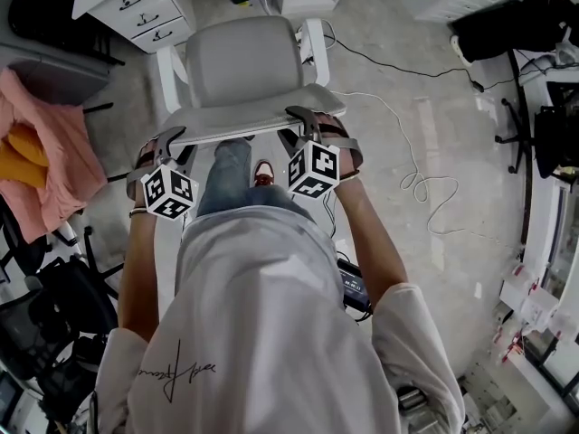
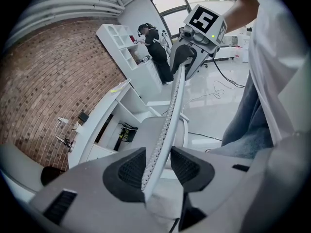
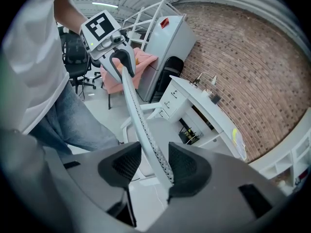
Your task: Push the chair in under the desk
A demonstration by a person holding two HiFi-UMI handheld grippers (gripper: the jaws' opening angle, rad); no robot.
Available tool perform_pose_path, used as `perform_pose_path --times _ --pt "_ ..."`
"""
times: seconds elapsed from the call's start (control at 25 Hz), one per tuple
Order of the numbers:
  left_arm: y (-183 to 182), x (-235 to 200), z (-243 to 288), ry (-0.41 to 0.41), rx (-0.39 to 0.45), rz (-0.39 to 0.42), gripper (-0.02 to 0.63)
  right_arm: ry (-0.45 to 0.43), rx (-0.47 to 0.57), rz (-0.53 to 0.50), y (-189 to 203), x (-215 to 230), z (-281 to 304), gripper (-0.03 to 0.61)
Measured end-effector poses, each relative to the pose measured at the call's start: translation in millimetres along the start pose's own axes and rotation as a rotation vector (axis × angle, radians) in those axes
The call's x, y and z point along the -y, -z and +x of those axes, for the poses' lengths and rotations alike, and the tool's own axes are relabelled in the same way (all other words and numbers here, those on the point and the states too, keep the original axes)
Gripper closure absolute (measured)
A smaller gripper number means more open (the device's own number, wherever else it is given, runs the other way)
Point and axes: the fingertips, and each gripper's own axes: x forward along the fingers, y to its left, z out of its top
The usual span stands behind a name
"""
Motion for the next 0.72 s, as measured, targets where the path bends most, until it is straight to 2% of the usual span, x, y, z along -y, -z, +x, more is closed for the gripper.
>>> perform_pose_path --times 0.72 --pt "-23 -23 24 -0.026 0.025 0.006 0.459 0.025 -0.011 -0.002 11 43 16 0.374"
